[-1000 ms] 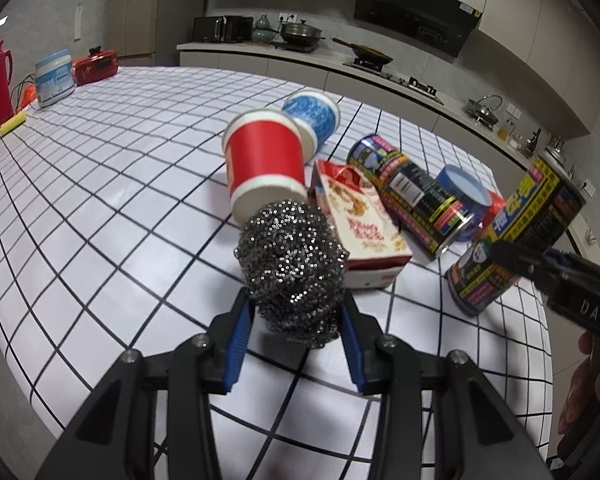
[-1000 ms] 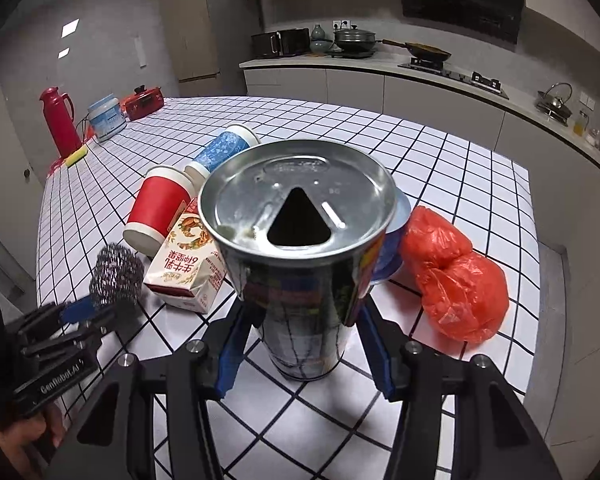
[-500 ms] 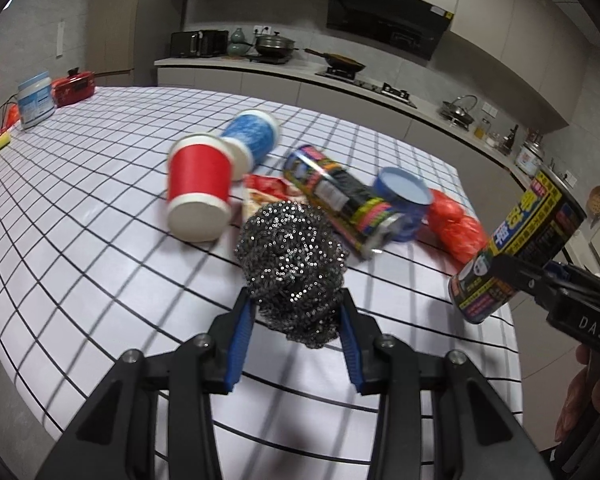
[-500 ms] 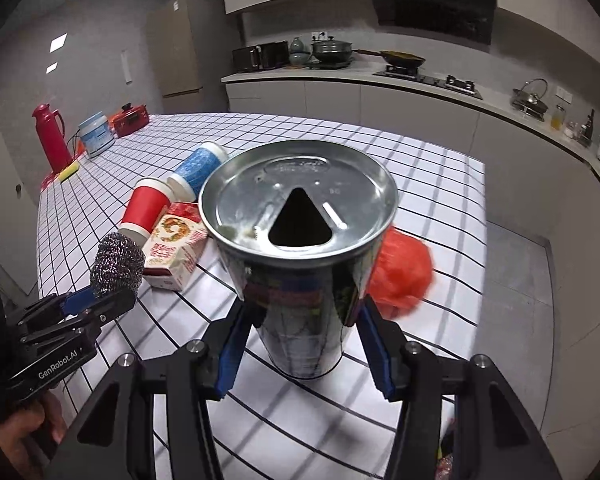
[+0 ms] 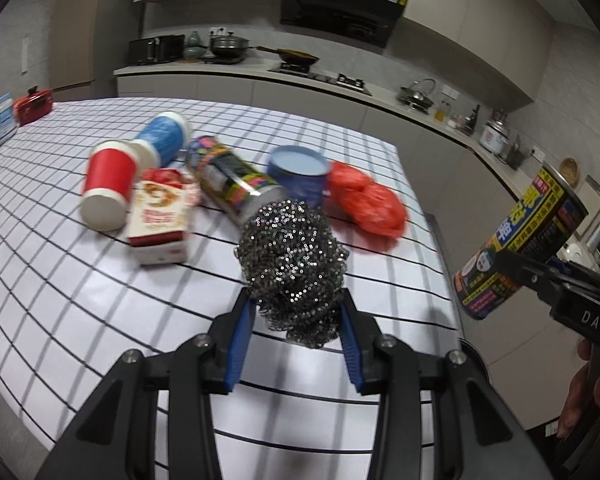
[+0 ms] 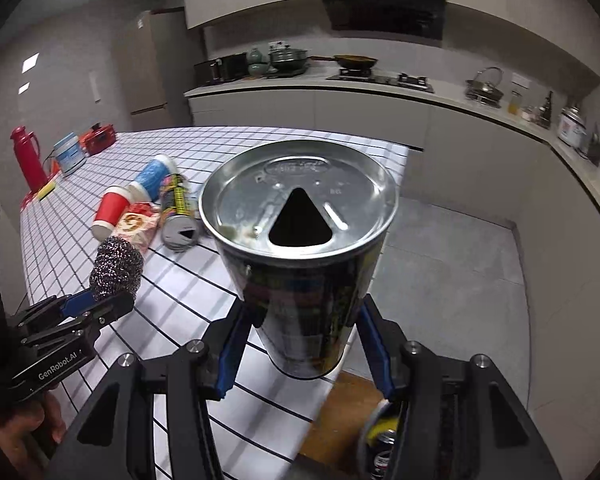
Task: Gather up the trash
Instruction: 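Carry the steel wool and snack can over the black bin and open both tools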
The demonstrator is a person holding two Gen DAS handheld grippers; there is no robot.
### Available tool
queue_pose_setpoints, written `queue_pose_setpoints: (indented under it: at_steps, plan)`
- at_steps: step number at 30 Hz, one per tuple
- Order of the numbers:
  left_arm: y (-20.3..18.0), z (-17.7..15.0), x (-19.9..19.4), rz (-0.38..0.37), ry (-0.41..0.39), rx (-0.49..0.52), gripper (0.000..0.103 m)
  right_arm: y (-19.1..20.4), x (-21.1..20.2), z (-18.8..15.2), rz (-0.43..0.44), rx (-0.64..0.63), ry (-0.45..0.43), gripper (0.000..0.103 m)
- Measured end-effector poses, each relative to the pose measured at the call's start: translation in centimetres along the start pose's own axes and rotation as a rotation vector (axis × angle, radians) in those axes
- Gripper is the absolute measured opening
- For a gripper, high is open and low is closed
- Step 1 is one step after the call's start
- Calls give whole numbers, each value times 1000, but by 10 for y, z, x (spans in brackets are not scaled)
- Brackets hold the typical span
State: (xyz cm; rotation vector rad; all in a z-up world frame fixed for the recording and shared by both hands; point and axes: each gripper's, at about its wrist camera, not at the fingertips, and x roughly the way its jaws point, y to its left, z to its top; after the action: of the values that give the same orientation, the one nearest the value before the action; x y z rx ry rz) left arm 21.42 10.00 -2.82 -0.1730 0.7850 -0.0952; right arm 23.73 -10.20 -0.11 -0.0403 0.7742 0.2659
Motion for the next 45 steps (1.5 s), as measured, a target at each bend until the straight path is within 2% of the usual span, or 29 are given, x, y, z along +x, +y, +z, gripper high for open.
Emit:
queue_pose_setpoints:
  at_steps: [14,24,30,37,45]
  plan:
    - [-100,-12,4,-140,26,113,42,-95,-58,-45,-139,121,-6,55]
    - [-171,-44,20,-222,89,188,42,-162,-77,-99,-207,173,48,55]
    - [-205,-81,42,-229,163,203,42,-200,-65,-140,-201,179,120,55]
    - [-228,-118,63,-208,227,180,42,-222,-39,-173,-156,140,189,55]
    - [-237,-142,95,-183,290,136,42,-234,5,-198,-79,-12,250,55]
